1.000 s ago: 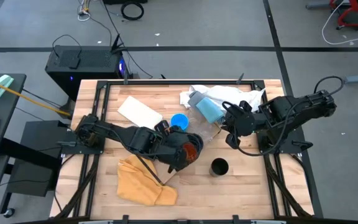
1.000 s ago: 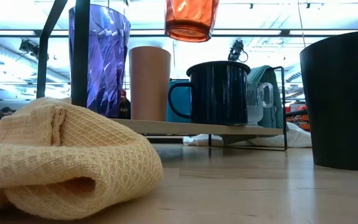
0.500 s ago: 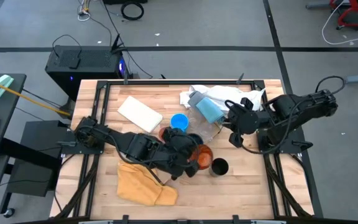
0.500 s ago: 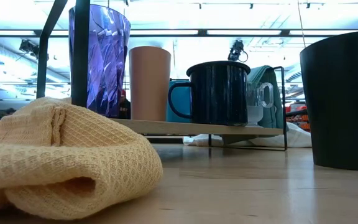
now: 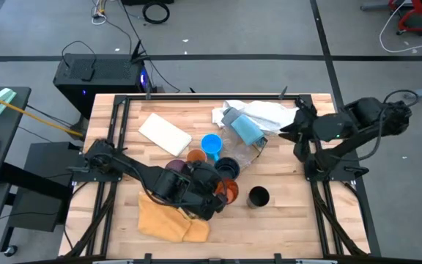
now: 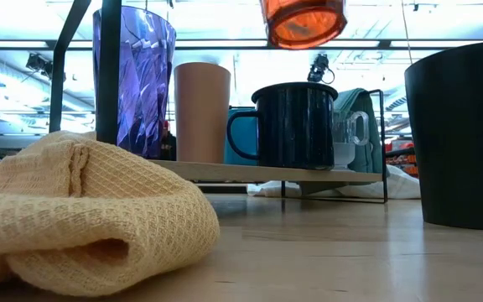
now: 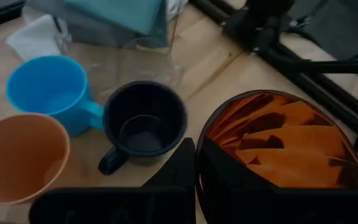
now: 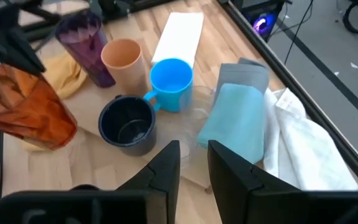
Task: Stack small to large cups/mugs on shelf
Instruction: Put the orange glass on the shelf
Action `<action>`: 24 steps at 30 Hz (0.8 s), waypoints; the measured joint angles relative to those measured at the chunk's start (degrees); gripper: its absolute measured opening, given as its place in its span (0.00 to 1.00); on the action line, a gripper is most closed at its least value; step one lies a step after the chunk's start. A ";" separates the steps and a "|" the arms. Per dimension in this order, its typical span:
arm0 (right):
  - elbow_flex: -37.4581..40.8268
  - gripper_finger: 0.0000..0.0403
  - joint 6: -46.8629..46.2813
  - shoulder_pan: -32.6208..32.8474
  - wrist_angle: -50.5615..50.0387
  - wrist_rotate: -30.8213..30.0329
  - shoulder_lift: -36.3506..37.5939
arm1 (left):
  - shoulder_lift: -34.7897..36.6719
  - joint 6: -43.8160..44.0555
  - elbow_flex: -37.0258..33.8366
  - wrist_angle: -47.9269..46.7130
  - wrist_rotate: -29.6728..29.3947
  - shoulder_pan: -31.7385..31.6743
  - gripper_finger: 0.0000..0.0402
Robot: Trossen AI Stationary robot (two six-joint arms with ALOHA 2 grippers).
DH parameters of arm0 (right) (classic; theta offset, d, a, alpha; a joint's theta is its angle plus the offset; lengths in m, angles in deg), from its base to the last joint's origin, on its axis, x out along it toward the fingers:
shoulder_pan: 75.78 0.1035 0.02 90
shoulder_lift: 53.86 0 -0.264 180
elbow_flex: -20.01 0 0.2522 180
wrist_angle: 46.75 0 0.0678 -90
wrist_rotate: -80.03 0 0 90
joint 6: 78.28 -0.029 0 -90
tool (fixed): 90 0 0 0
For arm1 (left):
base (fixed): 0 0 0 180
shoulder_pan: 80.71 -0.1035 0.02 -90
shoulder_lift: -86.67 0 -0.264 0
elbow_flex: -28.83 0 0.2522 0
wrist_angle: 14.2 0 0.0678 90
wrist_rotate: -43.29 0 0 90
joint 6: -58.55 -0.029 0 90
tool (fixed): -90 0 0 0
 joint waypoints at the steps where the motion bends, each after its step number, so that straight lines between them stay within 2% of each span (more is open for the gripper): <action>1: 0.00 0.22 -0.05 0.00 -0.01 -0.23 0.48 | 0.00 0.30 -0.04 -0.24 0.62 0.00 0.03; 9: 0.00 0.22 -0.14 -0.04 0.01 -0.71 0.59 | -0.33 3.40 -0.11 -6.32 2.05 -0.46 0.03; 21: 0.00 0.22 0.38 -0.04 0.22 -1.30 -1.00 | -4.53 5.39 -0.13 -8.83 2.65 -1.01 0.03; 24: 0.00 0.22 0.32 -0.04 0.25 -1.28 -1.08 | -5.07 7.10 -0.13 -11.98 2.42 -1.42 0.03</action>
